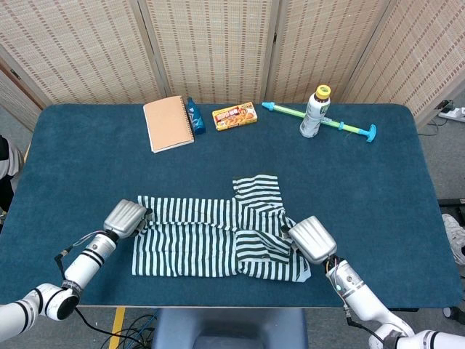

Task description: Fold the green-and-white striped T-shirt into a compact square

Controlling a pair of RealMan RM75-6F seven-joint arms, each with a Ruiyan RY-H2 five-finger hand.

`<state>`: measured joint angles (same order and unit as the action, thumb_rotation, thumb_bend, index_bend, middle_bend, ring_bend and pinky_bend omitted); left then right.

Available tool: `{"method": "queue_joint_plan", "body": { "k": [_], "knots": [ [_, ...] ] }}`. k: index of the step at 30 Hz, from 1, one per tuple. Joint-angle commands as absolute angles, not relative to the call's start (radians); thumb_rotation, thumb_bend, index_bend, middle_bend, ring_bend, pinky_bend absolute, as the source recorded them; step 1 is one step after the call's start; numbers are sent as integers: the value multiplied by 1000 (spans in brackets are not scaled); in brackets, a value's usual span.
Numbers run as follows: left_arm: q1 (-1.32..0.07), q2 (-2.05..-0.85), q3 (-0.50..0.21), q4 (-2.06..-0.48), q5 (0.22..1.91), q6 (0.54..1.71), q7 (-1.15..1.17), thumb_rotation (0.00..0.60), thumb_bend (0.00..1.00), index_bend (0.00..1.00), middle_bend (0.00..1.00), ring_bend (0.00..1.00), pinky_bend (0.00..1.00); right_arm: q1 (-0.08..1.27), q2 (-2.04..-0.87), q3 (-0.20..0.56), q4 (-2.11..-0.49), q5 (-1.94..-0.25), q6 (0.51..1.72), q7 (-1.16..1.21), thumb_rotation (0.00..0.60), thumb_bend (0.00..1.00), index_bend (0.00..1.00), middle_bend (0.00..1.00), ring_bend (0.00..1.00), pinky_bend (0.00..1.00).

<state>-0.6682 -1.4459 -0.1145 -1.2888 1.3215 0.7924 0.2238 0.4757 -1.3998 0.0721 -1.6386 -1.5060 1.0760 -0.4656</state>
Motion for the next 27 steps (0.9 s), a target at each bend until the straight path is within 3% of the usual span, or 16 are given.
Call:
{"method": "queue_joint_plan", "body": {
  "k": [1, 27],
  "knots": [
    [-681, -1462, -116, -1267, 1309, 787, 227, 600, 587, 541, 912, 860, 939, 484, -1414, 75, -1614, -1512, 1084, -473, 600, 639, 699, 1000, 1000, 1000],
    [-725, -1509, -113, -1182, 1228, 791, 296, 600, 587, 516, 911, 859, 939, 516, -1483, 69, -1486, -1539, 1122, -493, 600, 640, 699, 1000, 1000, 1000]
  ]
}}
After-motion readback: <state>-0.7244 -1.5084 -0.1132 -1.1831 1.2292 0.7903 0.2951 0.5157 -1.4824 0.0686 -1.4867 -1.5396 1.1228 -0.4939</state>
